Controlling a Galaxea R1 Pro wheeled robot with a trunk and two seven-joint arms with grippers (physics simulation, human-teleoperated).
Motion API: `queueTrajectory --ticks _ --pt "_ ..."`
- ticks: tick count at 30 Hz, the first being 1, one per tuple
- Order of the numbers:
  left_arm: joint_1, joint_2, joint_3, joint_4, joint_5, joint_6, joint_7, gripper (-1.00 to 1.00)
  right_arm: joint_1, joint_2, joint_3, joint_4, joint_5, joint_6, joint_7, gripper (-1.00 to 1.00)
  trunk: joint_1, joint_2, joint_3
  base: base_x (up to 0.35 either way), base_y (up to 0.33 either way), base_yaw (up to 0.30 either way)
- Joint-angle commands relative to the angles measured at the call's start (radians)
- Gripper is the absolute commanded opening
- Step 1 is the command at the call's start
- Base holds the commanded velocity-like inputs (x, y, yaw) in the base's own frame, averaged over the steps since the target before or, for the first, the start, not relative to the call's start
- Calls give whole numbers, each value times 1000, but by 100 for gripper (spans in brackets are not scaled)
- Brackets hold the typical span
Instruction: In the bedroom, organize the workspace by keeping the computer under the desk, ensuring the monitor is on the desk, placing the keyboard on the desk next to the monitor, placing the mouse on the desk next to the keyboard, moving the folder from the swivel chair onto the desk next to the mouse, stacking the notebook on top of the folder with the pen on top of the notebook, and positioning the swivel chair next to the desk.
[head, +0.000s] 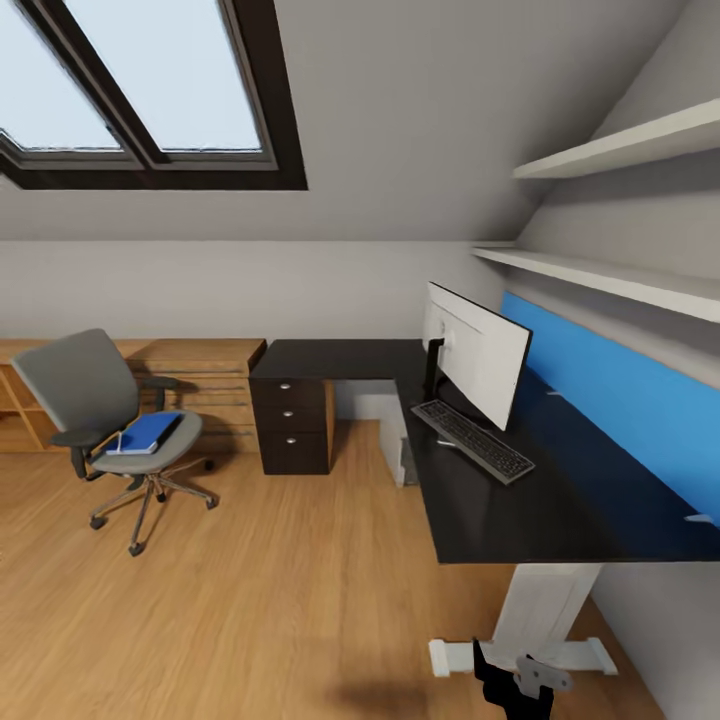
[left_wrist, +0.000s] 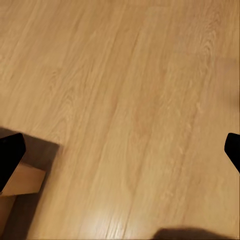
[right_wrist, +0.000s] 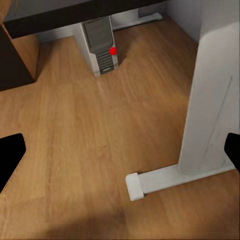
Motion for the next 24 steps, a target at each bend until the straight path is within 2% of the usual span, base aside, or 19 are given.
queueTrajectory --ticks 1,24 --pt "-1 -1 5 1 0 -4 -1 100 -1 0 -3 2 -10 -4 11 100 0 -1 -1 187 274 0" --pt "-1 2 5 1 0 -4 -1 100 -1 0 -3 2 -9 -4 11 100 0 -1 -1 264 225 0"
